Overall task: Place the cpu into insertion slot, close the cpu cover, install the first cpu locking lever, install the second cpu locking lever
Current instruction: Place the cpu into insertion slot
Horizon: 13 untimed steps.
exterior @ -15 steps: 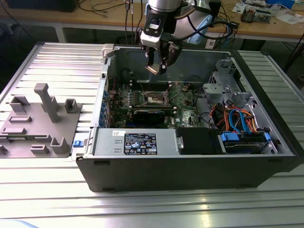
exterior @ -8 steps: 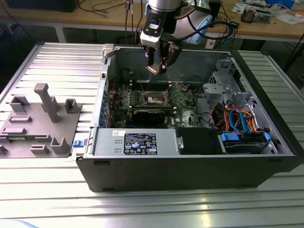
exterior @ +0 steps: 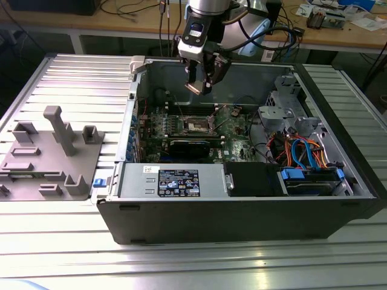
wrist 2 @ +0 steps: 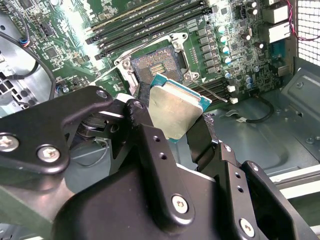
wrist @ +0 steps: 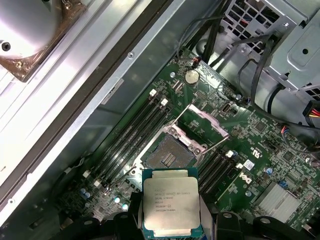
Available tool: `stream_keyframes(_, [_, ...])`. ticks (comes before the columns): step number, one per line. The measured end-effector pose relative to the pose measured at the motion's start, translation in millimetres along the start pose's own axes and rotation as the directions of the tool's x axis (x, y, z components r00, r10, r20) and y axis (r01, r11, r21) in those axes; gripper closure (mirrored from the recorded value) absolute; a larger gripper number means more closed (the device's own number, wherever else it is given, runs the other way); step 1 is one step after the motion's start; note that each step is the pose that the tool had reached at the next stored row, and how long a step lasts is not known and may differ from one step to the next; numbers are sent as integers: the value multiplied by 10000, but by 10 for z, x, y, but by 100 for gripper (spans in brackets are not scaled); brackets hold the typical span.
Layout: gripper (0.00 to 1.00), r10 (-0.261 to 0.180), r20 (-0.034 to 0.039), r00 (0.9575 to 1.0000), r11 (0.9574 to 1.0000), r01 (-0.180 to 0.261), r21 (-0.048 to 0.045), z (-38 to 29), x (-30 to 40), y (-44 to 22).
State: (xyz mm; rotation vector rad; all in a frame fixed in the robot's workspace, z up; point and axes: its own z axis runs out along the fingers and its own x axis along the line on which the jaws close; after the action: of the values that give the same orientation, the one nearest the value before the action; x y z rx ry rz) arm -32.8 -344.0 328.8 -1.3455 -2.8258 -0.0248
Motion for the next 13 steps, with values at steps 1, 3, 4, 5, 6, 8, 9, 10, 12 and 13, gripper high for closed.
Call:
stream_keyframes(1, [46,11,0,10000,10000,-11,0,0,0,0])
stream_keyframes(3, [46,32,1,10000,10000,-32,0,0,0,0])
stream_keyframes(4, [46,41,1,10000,10000,-41,0,0,0,0])
stream_keyframes(5, [46,56,2,10000,10000,-56,0,0,0,0])
stream_keyframes(6, [46,64,1,10000,10000,-64,0,0,0,0])
stream_keyframes(8, [46,83,1,10000,10000,-83,-1,0,0,0])
stream_keyframes(9, [46,92,2,10000,10000,-92,-1,0,0,0])
stream_keyframes(10, [46,101,1,9999,9999,-101,-1,0,0,0])
stream_keyframes(12, [46,119,2,9999,9999,-119,-2,0,0,0])
stream_keyframes(13, [46,128,2,9999,9999,-128,-2,0,0,0])
